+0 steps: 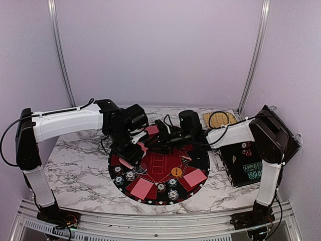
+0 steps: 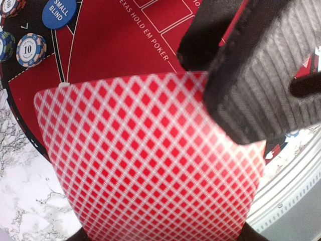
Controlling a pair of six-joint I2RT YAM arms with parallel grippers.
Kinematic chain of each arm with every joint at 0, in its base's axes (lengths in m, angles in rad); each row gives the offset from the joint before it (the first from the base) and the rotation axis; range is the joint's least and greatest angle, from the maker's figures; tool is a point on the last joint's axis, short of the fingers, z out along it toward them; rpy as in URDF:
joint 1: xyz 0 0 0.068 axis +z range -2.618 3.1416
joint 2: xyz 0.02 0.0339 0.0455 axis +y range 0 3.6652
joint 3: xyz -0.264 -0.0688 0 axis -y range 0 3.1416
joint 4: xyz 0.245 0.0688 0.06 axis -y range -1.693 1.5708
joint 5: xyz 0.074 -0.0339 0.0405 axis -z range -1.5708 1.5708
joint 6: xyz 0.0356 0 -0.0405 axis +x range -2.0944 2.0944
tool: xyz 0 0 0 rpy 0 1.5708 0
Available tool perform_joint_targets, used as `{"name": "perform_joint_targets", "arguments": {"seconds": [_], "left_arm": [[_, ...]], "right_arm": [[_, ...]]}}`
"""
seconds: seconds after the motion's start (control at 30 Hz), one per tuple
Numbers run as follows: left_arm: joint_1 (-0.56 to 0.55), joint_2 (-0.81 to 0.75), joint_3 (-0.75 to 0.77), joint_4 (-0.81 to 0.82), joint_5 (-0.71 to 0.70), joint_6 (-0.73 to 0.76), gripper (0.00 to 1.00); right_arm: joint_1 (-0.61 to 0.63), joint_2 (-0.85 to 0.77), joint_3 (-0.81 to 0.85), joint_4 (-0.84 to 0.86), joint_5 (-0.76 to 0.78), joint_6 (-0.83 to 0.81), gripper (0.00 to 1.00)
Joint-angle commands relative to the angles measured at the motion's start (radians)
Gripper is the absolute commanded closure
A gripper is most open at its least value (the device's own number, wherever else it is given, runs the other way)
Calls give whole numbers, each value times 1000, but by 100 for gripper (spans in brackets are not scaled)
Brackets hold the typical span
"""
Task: Distribute texas hold em gaming equipment
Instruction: Pick up the poker card from the face-down deck piles.
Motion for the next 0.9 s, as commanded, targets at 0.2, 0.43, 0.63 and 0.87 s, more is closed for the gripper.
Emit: {"name": "perform_joint_targets", "arguments": {"seconds": [0.2,0.43,0.63,0.87], "left_arm": [[1,-2,0,-13,9,5,63],[1,-6,0,-14,9,5,63],[1,-7,-4,-14,9,6,63],[2,-10,-15,-14,9,6,63]], "right_arm": [[13,-25,7,51,-7,15,73],[20,-13,15,64,-9,22,82],[20,-16,9,75,-11,29,89],[12,-21,6,80,-17,35,100]]}}
